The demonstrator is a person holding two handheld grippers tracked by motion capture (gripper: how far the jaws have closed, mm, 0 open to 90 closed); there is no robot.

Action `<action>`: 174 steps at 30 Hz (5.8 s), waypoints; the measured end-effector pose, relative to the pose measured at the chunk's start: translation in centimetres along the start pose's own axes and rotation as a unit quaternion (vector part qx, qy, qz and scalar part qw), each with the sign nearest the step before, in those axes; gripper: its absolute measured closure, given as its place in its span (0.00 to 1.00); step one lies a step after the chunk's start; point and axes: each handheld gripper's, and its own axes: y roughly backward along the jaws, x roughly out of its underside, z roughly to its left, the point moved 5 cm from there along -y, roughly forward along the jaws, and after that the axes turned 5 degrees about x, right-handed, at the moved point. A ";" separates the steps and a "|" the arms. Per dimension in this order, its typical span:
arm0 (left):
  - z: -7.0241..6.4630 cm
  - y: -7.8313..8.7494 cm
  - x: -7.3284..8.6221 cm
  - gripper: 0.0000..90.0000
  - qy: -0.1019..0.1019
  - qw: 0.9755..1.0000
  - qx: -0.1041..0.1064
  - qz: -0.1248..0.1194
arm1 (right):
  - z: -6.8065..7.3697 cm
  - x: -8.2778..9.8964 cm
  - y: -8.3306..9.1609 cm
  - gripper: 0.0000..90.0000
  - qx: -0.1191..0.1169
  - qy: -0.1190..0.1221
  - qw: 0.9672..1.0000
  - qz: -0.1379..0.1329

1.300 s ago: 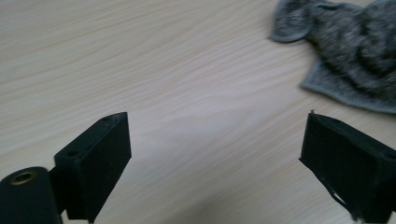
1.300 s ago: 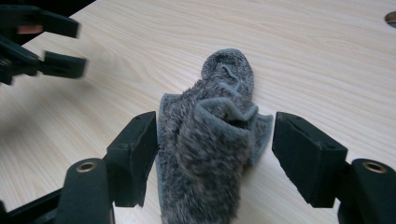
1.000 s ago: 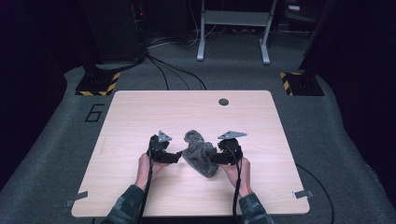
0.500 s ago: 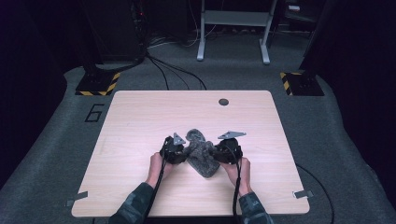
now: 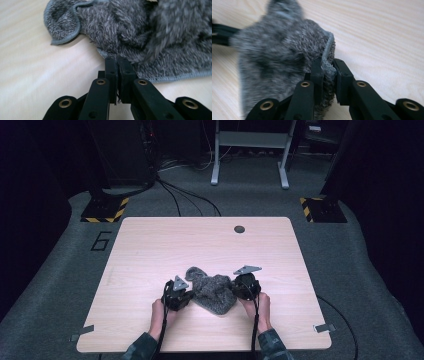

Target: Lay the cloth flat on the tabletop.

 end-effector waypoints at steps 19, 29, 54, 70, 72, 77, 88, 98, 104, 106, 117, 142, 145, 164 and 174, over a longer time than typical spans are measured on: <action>3.1 3.9 -0.5 0.37 0.001 0.998 -0.063 0.003 | -3.1 -0.1 2.1 0.50 -0.021 -0.018 1.000 -0.013; 4.0 0.9 -0.7 0.61 -0.044 0.995 -0.071 0.050 | -2.0 -0.2 0.0 0.74 -0.048 -0.008 0.999 0.010; 8.3 4.0 -2.2 0.77 0.044 0.995 -0.089 0.023 | -6.3 1.3 0.2 0.78 0.058 -0.044 0.997 0.033; 3.1 1.9 -3.4 0.40 0.006 1.000 -0.014 0.005 | -5.0 -1.8 -0.9 0.63 0.019 0.019 1.000 0.013; 2.2 0.7 -3.1 0.42 -0.014 1.000 -0.005 0.018 | -5.0 -1.1 -2.1 0.67 0.015 0.022 0.999 0.034; 1.6 -1.2 -2.1 0.46 -0.005 0.999 -0.008 0.041 | -4.4 0.6 -2.5 0.72 0.011 0.026 0.998 0.047; 1.0 -0.4 -0.9 0.47 -0.013 0.998 -0.015 0.052 | -2.3 3.6 0.1 0.73 0.023 0.017 0.998 0.049; 3.2 3.6 -1.8 0.32 0.014 0.999 -0.042 0.006 | -2.5 0.5 2.5 0.38 -0.003 0.023 1.000 0.008; 5.1 3.0 -2.0 0.32 0.017 0.998 -0.052 0.026 | -3.1 -2.3 0.0 0.38 -0.016 0.034 0.999 0.016; 5.3 2.8 -1.9 0.34 0.013 0.998 -0.054 0.028 | -3.0 -3.0 -1.1 0.39 -0.018 0.041 0.999 0.026; 6.2 2.8 -0.4 0.44 0.016 0.998 -0.054 0.041 | -2.9 -4.8 -6.5 0.52 -0.010 0.050 0.997 0.051; 5.8 2.9 -0.8 0.97 -0.009 0.999 -0.045 0.010 | -3.8 -3.9 -2.6 0.99 0.005 0.039 0.999 -0.010; 5.7 3.6 -1.2 0.97 -0.009 0.999 -0.040 0.005 | -3.9 -3.8 -0.8 0.99 0.007 0.033 0.999 -0.031; 2.1 6.8 -0.4 0.97 -0.044 0.999 -0.016 -0.016 | -1.5 0.4 7.0 0.99 0.010 0.036 0.995 -0.087; 5.2 8.0 -6.1 0.98 -0.070 0.995 -0.065 -0.021 | -2.3 -3.3 8.5 1.00 0.030 0.045 0.990 -0.129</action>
